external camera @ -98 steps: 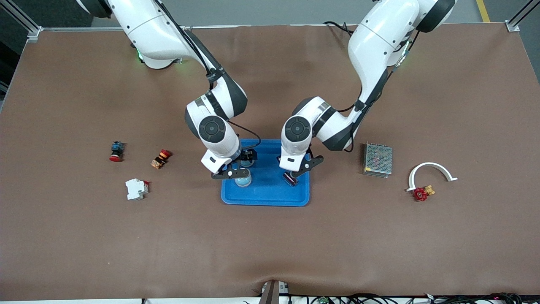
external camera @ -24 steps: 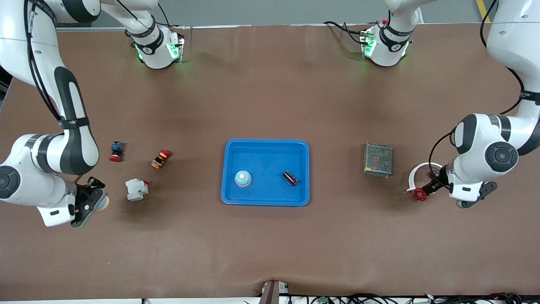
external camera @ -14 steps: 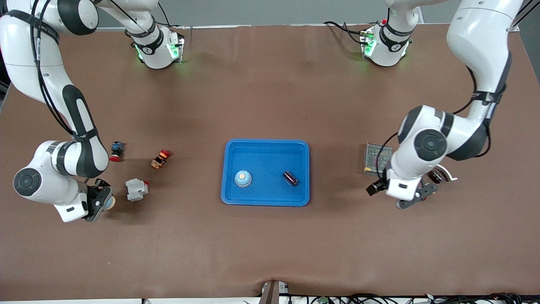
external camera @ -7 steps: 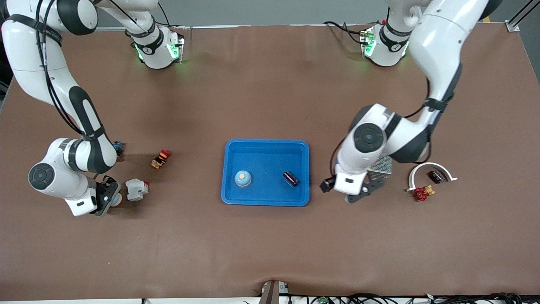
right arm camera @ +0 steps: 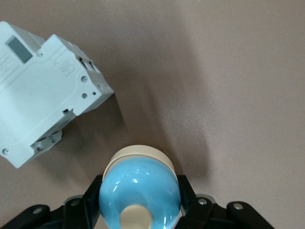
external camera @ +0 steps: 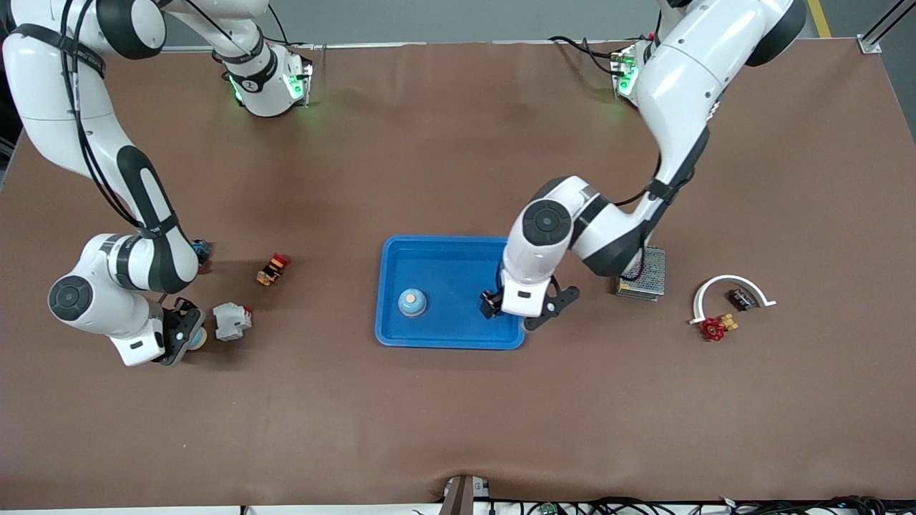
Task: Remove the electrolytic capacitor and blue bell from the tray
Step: 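Grasp the second capacitor with the left gripper while the right gripper places the bell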
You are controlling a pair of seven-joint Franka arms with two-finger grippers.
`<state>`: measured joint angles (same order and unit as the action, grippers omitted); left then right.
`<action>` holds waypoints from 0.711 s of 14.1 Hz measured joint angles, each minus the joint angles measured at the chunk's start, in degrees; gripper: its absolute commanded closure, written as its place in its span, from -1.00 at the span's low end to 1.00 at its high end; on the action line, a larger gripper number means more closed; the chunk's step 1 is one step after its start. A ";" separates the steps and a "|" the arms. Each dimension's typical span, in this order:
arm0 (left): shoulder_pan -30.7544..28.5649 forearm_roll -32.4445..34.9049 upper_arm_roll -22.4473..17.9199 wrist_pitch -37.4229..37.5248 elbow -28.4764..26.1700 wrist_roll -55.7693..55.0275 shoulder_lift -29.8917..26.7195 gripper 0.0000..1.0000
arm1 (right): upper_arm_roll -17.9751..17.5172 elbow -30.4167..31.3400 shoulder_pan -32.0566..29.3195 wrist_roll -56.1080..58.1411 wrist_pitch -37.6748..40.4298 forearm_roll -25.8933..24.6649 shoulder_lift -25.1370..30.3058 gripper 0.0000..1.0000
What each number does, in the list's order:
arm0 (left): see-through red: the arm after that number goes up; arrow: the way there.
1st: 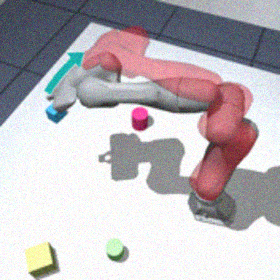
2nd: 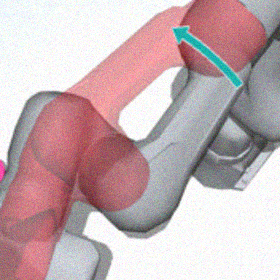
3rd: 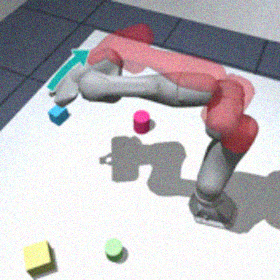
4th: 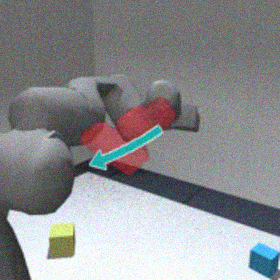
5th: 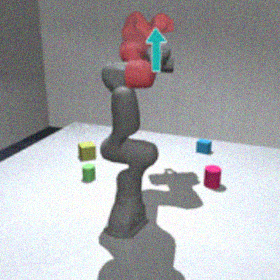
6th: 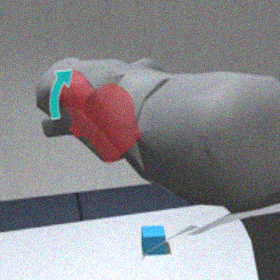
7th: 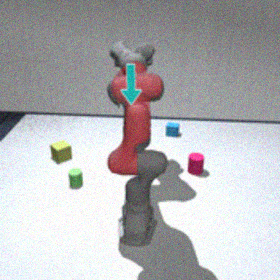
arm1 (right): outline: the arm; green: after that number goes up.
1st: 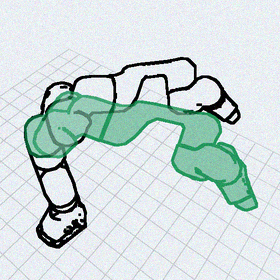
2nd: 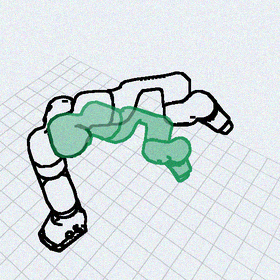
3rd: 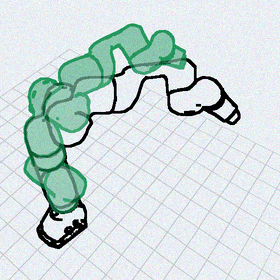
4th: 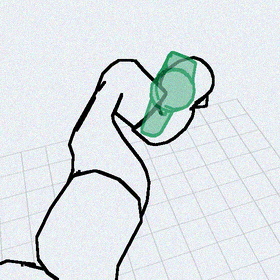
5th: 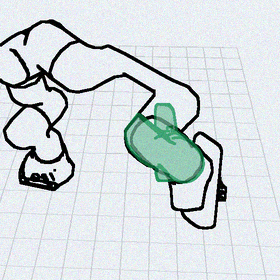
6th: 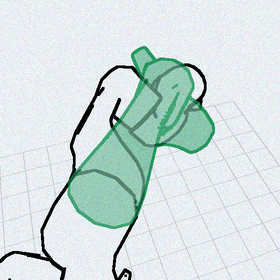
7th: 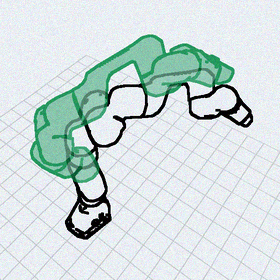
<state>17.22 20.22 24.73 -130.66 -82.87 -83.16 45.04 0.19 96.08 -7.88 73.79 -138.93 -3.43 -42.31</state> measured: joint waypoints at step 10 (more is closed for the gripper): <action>1.21 0.00 -0.47 -0.66 0.41 -4.72 4.18 -0.39 | -0.49 -5.09 -1.20 -2.42 8.92 7.44 0.86 -1.00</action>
<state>18.44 20.22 24.26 -131.32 -82.46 -87.88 49.21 -0.30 90.99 -9.08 71.37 -130.01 4.00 -41.45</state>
